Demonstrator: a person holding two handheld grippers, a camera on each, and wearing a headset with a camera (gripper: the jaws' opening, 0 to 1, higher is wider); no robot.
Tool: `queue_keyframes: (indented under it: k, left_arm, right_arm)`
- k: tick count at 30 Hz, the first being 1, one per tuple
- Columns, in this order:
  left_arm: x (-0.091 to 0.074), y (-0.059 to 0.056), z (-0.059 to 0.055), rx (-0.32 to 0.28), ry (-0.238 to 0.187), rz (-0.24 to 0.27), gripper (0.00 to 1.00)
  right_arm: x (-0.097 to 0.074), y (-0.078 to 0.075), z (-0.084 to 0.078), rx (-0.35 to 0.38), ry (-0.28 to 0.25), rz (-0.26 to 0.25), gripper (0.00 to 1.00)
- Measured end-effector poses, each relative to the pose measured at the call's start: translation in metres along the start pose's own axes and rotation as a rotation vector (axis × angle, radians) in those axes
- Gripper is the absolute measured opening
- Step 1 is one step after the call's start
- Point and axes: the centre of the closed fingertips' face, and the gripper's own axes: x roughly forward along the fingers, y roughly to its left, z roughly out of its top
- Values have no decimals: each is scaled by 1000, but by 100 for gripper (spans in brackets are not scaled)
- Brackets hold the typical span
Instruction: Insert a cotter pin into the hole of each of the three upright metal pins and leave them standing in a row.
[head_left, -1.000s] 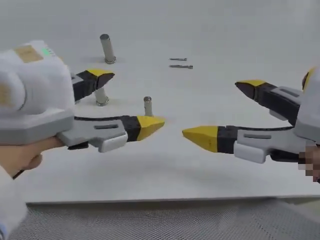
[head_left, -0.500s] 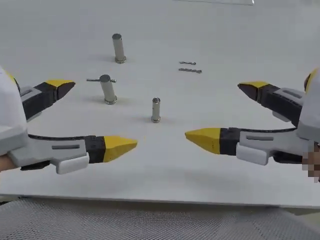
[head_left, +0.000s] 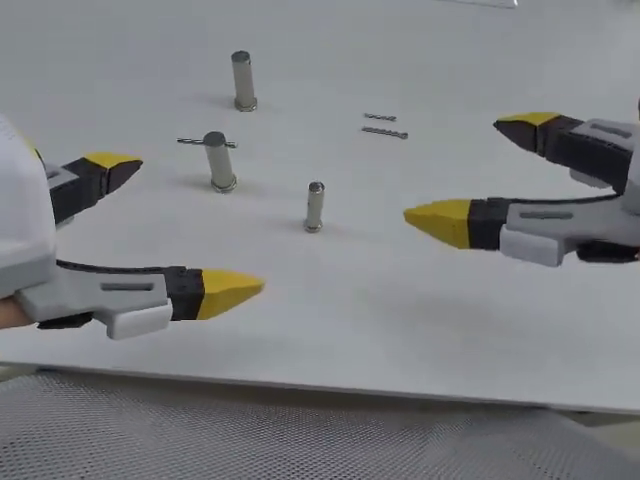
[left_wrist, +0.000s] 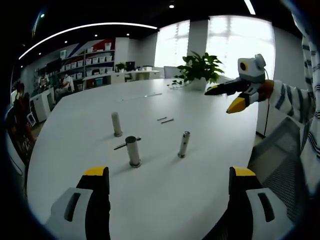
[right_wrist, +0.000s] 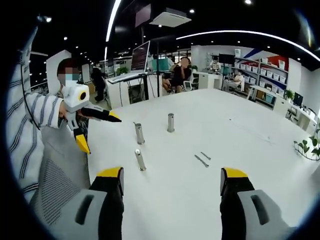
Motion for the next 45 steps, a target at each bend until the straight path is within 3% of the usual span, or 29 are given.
queue_keyframes:
  k: [4, 8, 12, 14, 20, 23, 29, 45]
  left_arm:
    - [-3, 4, 0, -4, -4, 33, 99]
    - [-7, 7, 1, -37, -20, 39, 98]
    - [-10, 12, 2, -47, -27, 62, 97]
    - [-11, 13, 3, -58, -28, 68, 97]
    - [-10, 4, 1, -57, -10, 52, 97]
    - [-10, 3, 1, -72, -13, 50, 97]
    - [-11, 2, 5, -93, -21, 47, 97]
    - [-14, 0, 5, -97, -12, 49, 97]
  right_arm:
    - [6, -22, 10, -92, 36, 29, 65]
    - [20, -35, 13, -189, 114, 106, 57]
    - [31, -35, 20, -227, 159, 159, 49]
    - [40, -47, 21, -244, 183, 155, 47]
    - [58, -54, 23, -309, 204, 216, 38]
    - [66, -62, 17, -368, 270, 245, 33]
    - [77, -73, 1, -383, 364, 288, 23]
    - [119, -83, -16, -435, 503, 358, 9]
